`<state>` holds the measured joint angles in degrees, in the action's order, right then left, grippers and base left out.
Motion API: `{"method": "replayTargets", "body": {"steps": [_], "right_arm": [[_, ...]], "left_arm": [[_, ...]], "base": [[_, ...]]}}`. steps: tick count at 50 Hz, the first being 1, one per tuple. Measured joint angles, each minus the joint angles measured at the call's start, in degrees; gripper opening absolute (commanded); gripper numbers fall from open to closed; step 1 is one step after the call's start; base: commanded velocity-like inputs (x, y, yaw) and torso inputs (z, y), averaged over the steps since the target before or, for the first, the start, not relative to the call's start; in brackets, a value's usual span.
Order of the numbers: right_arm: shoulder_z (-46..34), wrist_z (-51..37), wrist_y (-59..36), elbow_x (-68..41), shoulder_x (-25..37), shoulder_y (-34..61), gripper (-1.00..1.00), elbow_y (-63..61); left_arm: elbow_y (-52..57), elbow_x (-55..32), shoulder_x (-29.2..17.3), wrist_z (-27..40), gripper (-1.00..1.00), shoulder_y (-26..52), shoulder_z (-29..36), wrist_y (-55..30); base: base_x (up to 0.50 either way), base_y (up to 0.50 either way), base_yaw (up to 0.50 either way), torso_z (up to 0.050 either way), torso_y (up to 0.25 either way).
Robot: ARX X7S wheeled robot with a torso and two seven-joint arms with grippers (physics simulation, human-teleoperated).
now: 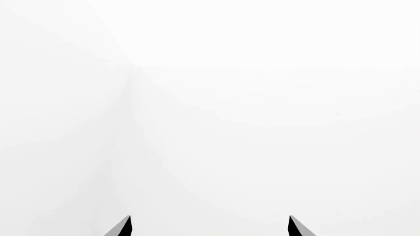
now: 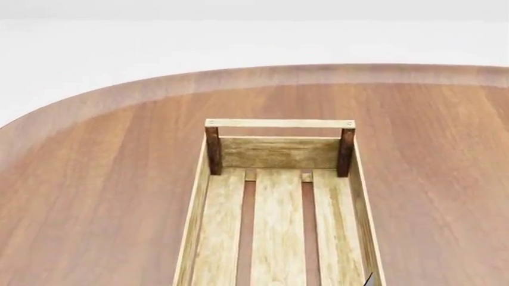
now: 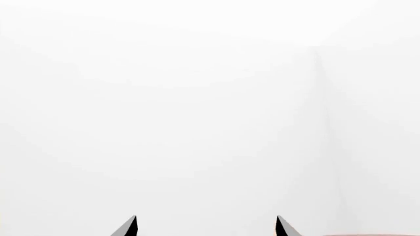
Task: Pick up the cream cheese and put it in the tray.
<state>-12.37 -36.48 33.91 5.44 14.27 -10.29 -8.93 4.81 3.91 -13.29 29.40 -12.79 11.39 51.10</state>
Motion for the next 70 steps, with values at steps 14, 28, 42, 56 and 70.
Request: {"method": "replayTargets", "body": {"steps": [14,28,42,56,70], "right_arm": [[-0.4,-0.2,1.5,-0.8,0.5,0.2,1.00,0.7],[2.0,-2.4,0.3,-1.3,0.9,-1.1,1.00,-1.0],[10.1,-9.6,-11.2,-4.6,-0.4,-2.2,1.00,-6.9],[18.1,-17.2,-26.6,-8.4,-2.9,-1.3,1.00,-11.1],[23.6,-23.8,-43.1,-13.9,-4.6,1.4,1.00,-13.6]], "left_arm": [[0.0,0.1,-0.3,0.5,1.00,0.1,0.3,-0.1],[0.3,0.2,-0.6,1.1,1.00,0.0,0.3,-0.2],[0.5,-0.2,-1.0,1.8,1.00,0.0,0.0,-0.3],[0.6,-0.4,-1.4,2.5,1.00,-0.1,-0.1,-0.4],[1.3,0.1,-1.5,3.2,1.00,-0.4,-0.4,-1.0]], "base": [[0.00,0.00,0.00,0.000,0.000],[0.00,0.00,0.00,0.000,0.000],[0.00,0.00,0.00,0.000,0.000],[0.00,0.00,0.00,0.000,0.000],[0.00,0.00,0.00,0.000,0.000]]}}
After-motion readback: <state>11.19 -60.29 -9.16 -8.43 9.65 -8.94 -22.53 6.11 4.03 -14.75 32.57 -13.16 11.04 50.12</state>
